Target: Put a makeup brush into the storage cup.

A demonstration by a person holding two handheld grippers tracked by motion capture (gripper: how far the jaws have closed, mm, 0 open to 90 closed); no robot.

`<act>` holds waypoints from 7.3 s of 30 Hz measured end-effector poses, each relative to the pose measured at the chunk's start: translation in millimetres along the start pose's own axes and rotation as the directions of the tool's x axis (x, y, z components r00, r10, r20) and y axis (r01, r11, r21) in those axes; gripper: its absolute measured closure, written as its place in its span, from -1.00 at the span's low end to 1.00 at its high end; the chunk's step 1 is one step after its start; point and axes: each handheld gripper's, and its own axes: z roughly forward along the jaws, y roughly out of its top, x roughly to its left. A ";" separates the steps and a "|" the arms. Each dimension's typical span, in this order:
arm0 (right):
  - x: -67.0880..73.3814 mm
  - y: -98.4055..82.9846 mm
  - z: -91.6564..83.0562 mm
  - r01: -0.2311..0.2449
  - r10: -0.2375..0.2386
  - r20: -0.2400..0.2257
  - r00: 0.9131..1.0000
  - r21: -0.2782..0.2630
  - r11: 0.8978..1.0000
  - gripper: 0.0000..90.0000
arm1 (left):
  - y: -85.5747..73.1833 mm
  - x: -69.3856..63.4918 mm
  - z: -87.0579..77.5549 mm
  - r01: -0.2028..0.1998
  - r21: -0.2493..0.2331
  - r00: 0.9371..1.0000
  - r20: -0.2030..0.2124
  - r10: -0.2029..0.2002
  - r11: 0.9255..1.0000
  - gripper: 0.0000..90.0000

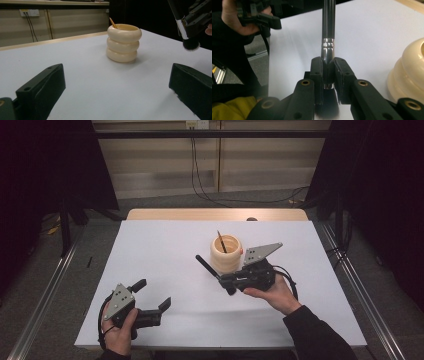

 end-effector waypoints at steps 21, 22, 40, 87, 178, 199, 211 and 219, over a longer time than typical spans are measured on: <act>-1.7 -2.0 1.9 0.038 -0.039 0.000 0.999 0.206 0.978 0.74 | -0.7 2.9 2.7 -0.003 0.032 1.000 0.013 0.003 0.999 -0.96; -3.0 -1.4 1.3 0.035 -0.036 -0.002 0.999 0.227 0.973 0.74 | -0.6 3.0 2.8 -0.005 0.034 1.000 0.013 0.004 0.999 -0.96; -9.6 4.4 5.7 0.100 -0.092 -0.038 0.995 0.445 0.890 0.74 | 6.2 -0.5 10.9 -0.055 0.088 0.991 0.125 0.043 0.995 -0.98; 5.8 -0.8 16.6 0.189 -0.134 -0.136 0.982 0.567 0.802 0.74 | 51.4 -27.4 52.2 -0.243 0.302 0.907 0.408 0.106 0.922 -0.95; 24.8 -4.2 39.5 0.321 -0.217 -0.243 0.946 0.582 0.747 0.74 | 37.9 -73.1 116.9 -0.525 0.499 0.743 0.664 0.084 0.689 0.66; 23.3 -12.8 40.4 0.331 -0.213 -0.267 0.940 0.558 0.761 0.67 | 31.3 -73.6 116.6 -0.504 0.526 0.720 0.694 -0.002 0.685 0.77; 17.6 -13.9 27.5 0.256 -0.167 -0.213 0.963 0.515 0.818 0.24 | 30.3 -70.0 114.1 -0.463 0.532 0.743 0.669 -0.018 0.709 0.76; 10.1 -17.2 12.0 0.221 -0.173 -0.152 0.973 0.405 0.887 -0.14 | 29.9 -62.6 105.9 -0.438 0.519 0.756 0.654 -0.012 0.734 0.76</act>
